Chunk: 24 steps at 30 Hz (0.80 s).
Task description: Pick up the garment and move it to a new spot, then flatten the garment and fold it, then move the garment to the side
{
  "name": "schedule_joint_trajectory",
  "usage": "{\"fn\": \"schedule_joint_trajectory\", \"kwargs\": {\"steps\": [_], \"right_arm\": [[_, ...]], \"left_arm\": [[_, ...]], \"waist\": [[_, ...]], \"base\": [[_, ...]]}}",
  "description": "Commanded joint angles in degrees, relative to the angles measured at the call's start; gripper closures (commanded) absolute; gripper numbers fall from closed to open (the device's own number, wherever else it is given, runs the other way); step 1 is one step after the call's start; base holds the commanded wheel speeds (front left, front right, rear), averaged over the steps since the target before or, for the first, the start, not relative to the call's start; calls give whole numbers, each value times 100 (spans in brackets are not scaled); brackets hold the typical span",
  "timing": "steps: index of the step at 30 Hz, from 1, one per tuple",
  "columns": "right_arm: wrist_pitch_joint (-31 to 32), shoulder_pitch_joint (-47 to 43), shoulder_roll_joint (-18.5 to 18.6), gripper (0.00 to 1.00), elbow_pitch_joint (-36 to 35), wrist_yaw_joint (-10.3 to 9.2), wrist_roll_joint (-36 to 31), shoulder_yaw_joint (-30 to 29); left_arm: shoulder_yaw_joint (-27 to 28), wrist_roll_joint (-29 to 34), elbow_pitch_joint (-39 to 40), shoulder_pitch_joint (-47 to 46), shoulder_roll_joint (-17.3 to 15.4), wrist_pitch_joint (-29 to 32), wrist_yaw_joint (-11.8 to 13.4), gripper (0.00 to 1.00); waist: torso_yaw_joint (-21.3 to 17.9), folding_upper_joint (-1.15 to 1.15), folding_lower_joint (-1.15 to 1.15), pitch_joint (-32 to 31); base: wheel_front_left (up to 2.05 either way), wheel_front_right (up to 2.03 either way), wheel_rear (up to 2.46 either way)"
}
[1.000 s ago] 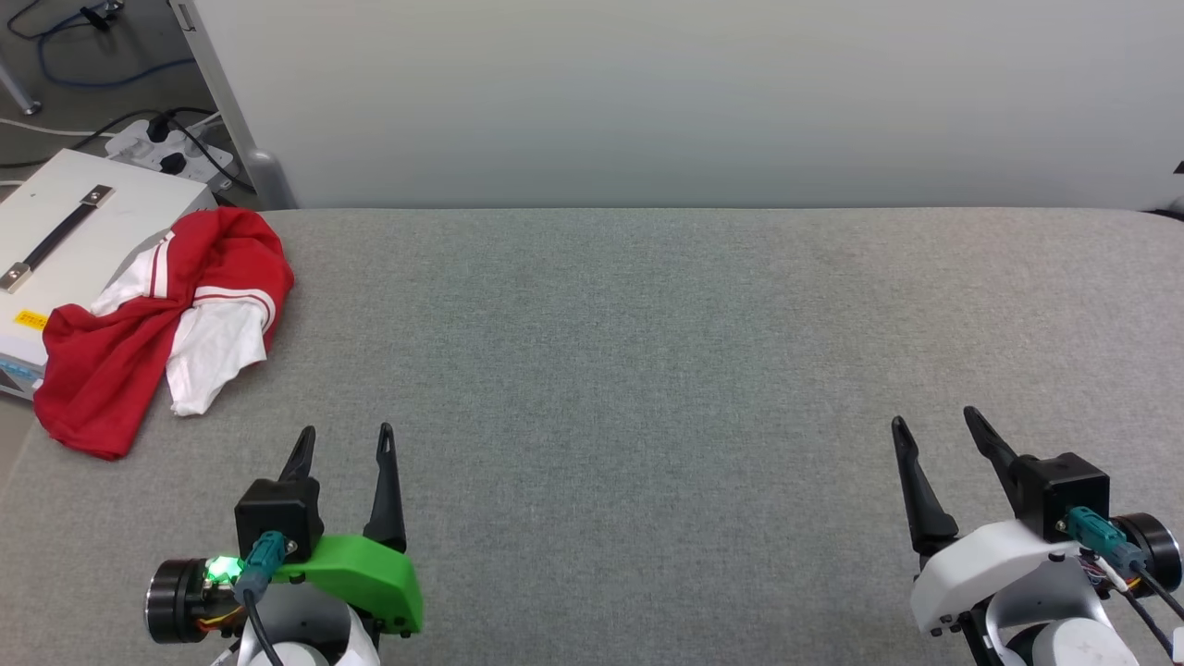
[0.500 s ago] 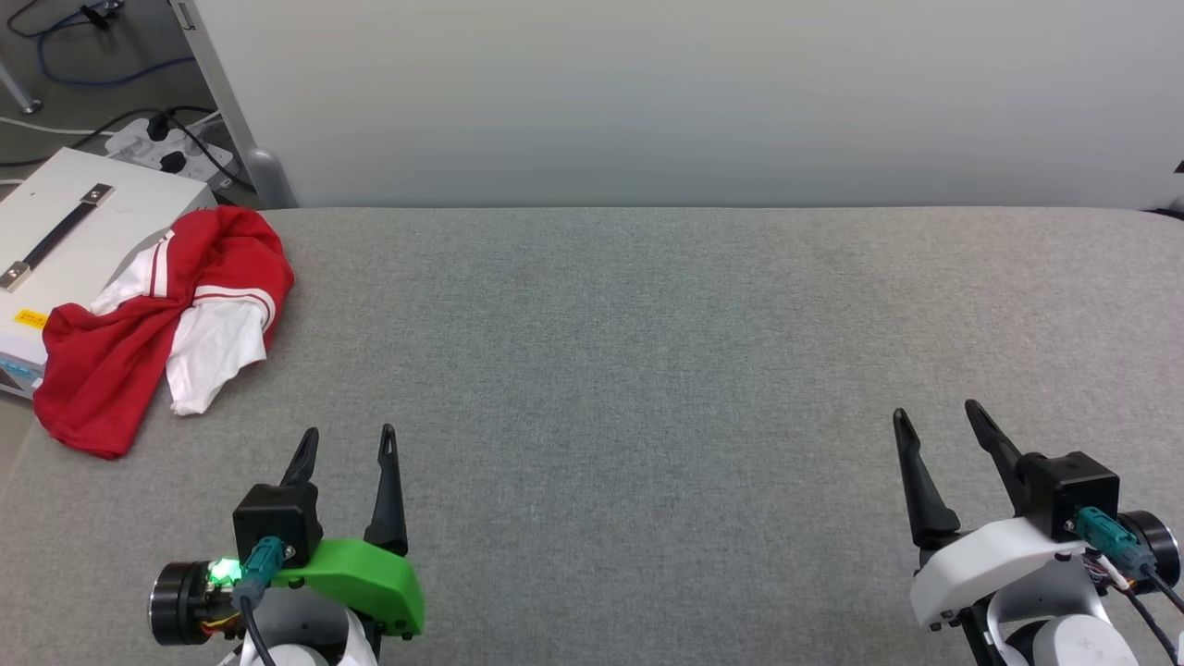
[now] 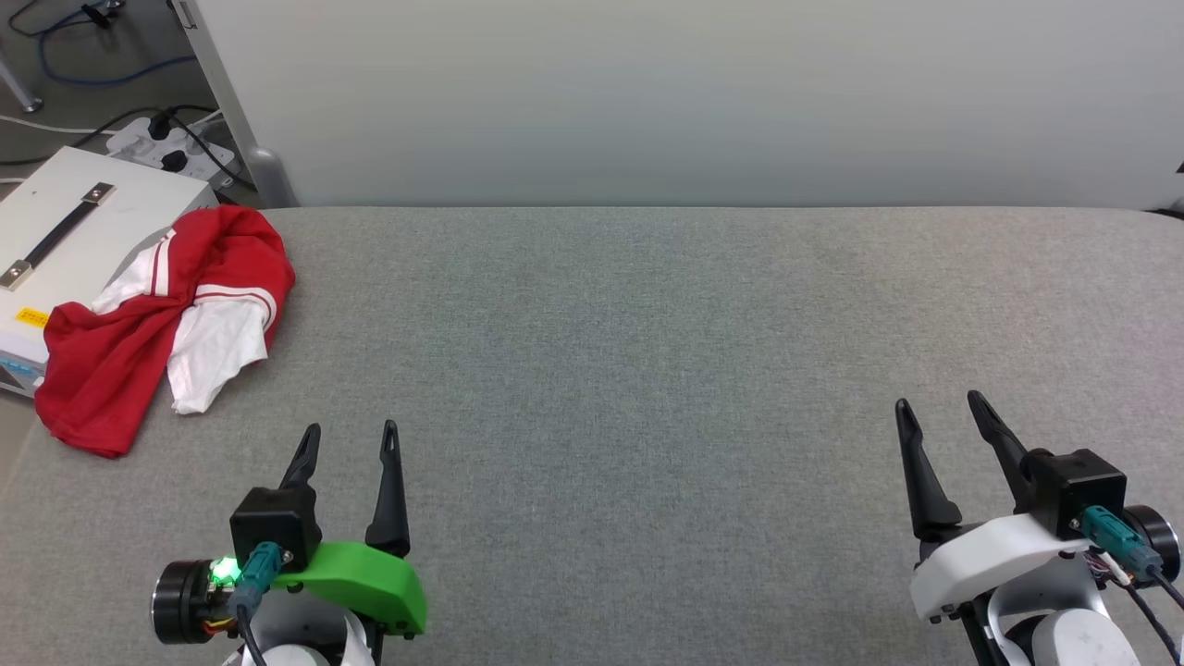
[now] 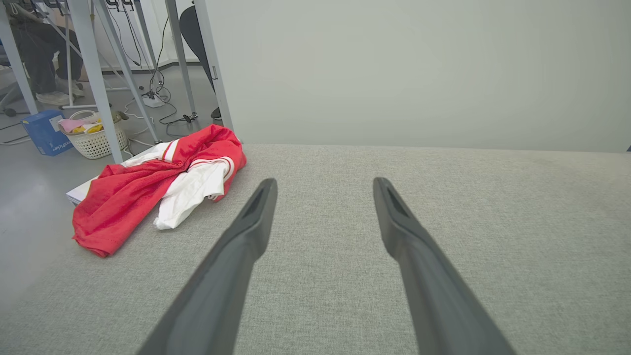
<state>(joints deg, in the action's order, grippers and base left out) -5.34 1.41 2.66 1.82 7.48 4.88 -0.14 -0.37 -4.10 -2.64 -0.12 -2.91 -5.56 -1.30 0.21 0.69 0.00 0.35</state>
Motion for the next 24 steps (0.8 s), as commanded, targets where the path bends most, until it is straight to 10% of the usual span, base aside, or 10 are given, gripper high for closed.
{"fn": "schedule_joint_trajectory", "kwargs": {"steps": [1, 24], "right_arm": [[-73, 85, 9, 0, 47, 1, -24, -3], [-350, 233, 13, 0, 323, 1, -275, 26]], "left_arm": [[-19, -25, -30, 47, 1, -63, -21, 0], [-128, 87, -276, 16, 2, -337, 61, 0]], "waist": [[0, -28, 0, 1], [-7, -41, 0, 50]], "base": [[0, 0, 0], [0, 0, 0]]}}
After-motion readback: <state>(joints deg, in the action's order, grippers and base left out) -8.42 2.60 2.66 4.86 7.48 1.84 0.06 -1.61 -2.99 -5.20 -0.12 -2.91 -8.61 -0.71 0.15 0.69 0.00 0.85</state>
